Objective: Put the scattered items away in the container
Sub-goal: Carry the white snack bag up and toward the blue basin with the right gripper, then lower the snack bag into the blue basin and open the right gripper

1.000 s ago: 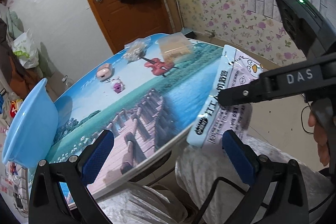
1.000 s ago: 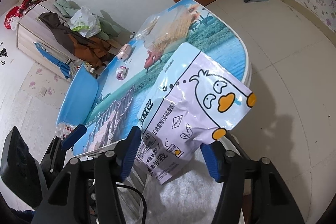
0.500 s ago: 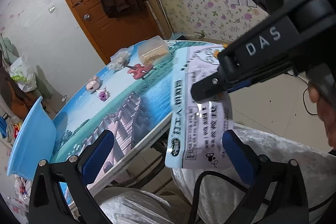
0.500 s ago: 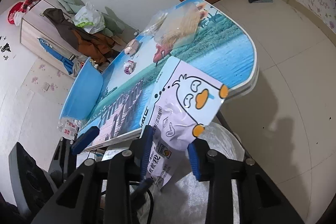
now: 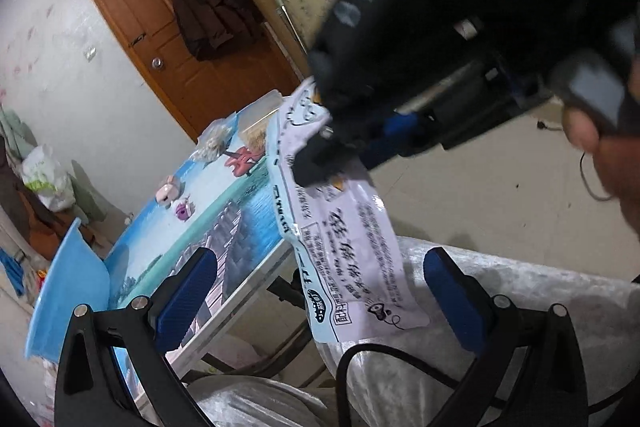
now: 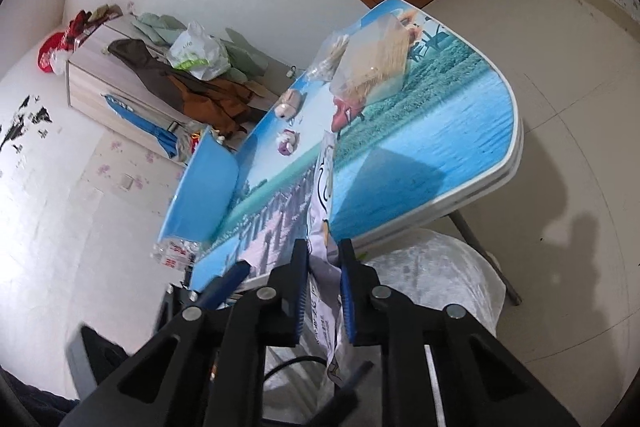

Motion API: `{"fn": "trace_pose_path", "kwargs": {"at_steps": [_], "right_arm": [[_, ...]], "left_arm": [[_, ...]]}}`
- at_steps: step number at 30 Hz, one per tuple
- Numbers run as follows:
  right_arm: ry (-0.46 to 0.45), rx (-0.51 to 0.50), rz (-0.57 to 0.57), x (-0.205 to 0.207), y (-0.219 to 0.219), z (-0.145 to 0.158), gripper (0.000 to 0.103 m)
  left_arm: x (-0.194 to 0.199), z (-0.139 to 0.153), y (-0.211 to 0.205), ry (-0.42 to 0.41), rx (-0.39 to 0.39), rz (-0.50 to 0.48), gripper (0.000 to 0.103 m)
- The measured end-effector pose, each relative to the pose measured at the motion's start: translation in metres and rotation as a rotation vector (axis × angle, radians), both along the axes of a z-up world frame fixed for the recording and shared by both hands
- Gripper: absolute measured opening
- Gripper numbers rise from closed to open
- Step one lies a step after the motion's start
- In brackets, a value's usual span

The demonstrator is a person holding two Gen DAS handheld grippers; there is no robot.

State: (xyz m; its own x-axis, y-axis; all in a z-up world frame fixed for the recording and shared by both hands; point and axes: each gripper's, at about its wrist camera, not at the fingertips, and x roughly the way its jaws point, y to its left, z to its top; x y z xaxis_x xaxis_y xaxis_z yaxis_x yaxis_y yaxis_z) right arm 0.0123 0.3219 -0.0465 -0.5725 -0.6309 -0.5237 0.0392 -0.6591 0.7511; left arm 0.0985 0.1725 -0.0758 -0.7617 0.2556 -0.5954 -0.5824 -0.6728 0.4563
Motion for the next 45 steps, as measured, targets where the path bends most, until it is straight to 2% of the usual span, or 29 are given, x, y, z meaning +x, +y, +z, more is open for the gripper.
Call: {"fn": "trace_pose_path", "kwargs": {"at_steps": [8, 10, 11, 12, 16, 18, 21, 31, 36, 45], "right_arm": [[-0.011, -0.023, 0.008, 0.000, 0.001, 0.000, 0.015], [-0.010, -0.023, 0.016, 0.000, 0.000, 0.001, 0.015], [-0.010, -0.022, 0.019, 0.000, -0.001, 0.001, 0.015], [-0.010, -0.022, 0.021, -0.001, -0.001, 0.001, 0.015], [-0.012, -0.028, 0.019, 0.000, -0.001, 0.001, 0.014], [-0.013, -0.026, 0.019, 0.000, -0.002, 0.001, 0.014], [-0.006, -0.037, 0.022, 0.000, -0.002, 0.002, 0.013], [0.014, -0.038, 0.039, -0.005, -0.012, 0.015, 0.014], [0.054, -0.019, 0.068, -0.012, -0.027, 0.038, 0.014], [0.121, 0.044, 0.172, -0.035, -0.075, 0.086, 0.014]], "left_arm": [[-0.001, -0.007, 0.012, 0.022, -0.019, -0.025, 0.101], [-0.003, -0.008, 0.012, 0.013, -0.017, -0.035, 0.082], [-0.005, -0.010, 0.013, 0.007, -0.028, -0.035, 0.066], [-0.006, -0.011, 0.013, 0.015, -0.037, -0.026, 0.058], [-0.010, -0.009, 0.005, 0.007, 0.002, -0.019, 0.049], [-0.010, -0.009, 0.006, 0.033, -0.003, -0.005, 0.032], [-0.009, -0.005, 0.000, 0.034, 0.024, -0.001, 0.023], [-0.011, 0.006, -0.008, 0.084, 0.040, 0.039, 0.020], [-0.014, 0.022, -0.018, 0.130, 0.058, 0.084, 0.020], [-0.040, 0.047, -0.069, 0.175, 0.112, 0.199, 0.020]]}}
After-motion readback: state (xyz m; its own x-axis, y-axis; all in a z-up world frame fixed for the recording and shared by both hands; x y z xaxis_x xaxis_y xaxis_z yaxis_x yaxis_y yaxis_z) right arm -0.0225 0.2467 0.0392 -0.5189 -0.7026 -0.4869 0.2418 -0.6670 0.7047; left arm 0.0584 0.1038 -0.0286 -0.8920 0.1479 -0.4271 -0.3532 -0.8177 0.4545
